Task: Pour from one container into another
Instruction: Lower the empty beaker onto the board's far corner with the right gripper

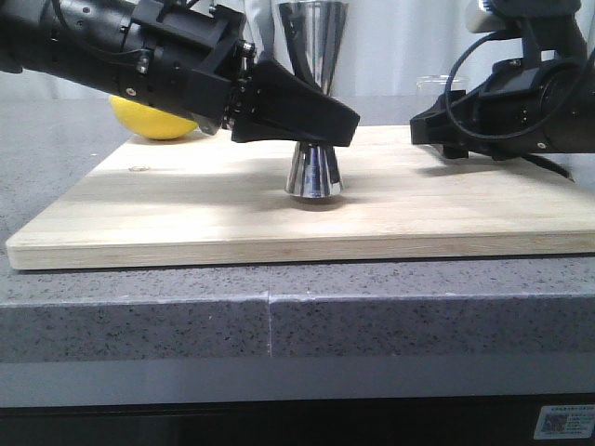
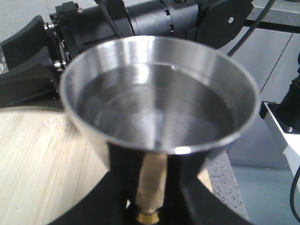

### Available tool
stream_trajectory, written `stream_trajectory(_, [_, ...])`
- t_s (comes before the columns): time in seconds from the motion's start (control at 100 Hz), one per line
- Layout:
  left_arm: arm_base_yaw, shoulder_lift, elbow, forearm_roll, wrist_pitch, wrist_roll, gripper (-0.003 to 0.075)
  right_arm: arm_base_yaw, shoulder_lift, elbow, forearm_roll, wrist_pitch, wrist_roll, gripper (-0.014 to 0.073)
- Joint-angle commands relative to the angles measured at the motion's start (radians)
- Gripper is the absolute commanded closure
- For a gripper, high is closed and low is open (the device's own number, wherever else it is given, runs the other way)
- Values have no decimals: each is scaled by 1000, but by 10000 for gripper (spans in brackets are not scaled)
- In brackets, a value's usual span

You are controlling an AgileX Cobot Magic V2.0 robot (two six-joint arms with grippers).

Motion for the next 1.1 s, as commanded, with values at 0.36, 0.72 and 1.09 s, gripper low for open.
stream_trajectory(0.36, [-6, -59, -29, -74, 108, -9, 731, -7, 2, -28, -5, -124, -1, 344])
stream_trajectory(0.72, [-6, -59, -29, -74, 108, -9, 731, -7, 19, -28, -5, -140, -1, 344])
stream_trajectory(1.09, [-6, -59, -29, -74, 108, -9, 731, -7, 19, -28, -5, -124, -1, 343])
